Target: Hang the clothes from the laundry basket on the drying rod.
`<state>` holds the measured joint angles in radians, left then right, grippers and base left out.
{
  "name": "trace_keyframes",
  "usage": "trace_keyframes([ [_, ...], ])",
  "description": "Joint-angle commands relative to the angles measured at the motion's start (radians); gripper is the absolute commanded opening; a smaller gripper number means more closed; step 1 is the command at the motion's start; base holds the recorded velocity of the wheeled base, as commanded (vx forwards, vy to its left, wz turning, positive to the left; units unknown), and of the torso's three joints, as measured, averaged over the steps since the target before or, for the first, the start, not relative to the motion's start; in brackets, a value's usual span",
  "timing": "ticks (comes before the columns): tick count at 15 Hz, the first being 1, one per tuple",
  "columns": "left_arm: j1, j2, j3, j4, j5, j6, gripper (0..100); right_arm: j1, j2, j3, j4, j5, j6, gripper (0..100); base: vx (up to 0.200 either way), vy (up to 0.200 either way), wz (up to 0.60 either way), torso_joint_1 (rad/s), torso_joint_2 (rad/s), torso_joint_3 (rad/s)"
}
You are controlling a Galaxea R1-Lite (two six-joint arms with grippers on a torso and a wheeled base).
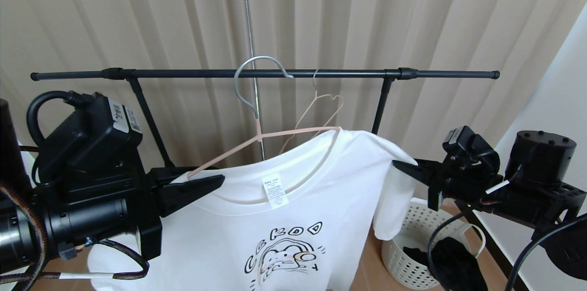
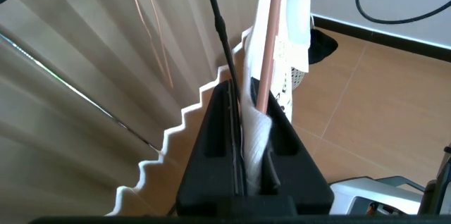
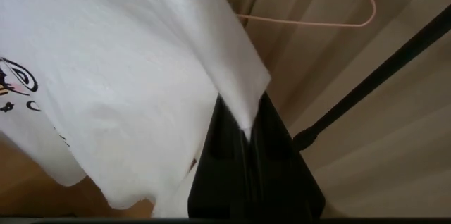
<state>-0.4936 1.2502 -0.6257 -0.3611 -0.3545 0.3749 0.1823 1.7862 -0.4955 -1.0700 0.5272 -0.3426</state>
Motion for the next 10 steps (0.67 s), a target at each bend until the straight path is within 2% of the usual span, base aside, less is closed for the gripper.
trace_keyframes([
  [1,0.007,-0.006,0.008,0.001,0.000,0.001,0,-0.032,-0.019,-0.014,-0.001,0.000,0.002,0,0.000,0.000,0.00,0.000,0.00,0.000],
  [6,0.033,-0.029,0.024,0.002,-0.001,0.001,0,-0.052,-0.024,-0.023,-0.001,0.002,0.011,0,0.000,0.000,0.00,0.000,0.00,0.000],
  [10,0.036,-0.023,0.024,0.002,-0.001,0.001,0,-0.037,-0.050,0.000,0.010,0.007,0.011,0,0.000,0.000,0.00,0.000,0.00,0.000],
])
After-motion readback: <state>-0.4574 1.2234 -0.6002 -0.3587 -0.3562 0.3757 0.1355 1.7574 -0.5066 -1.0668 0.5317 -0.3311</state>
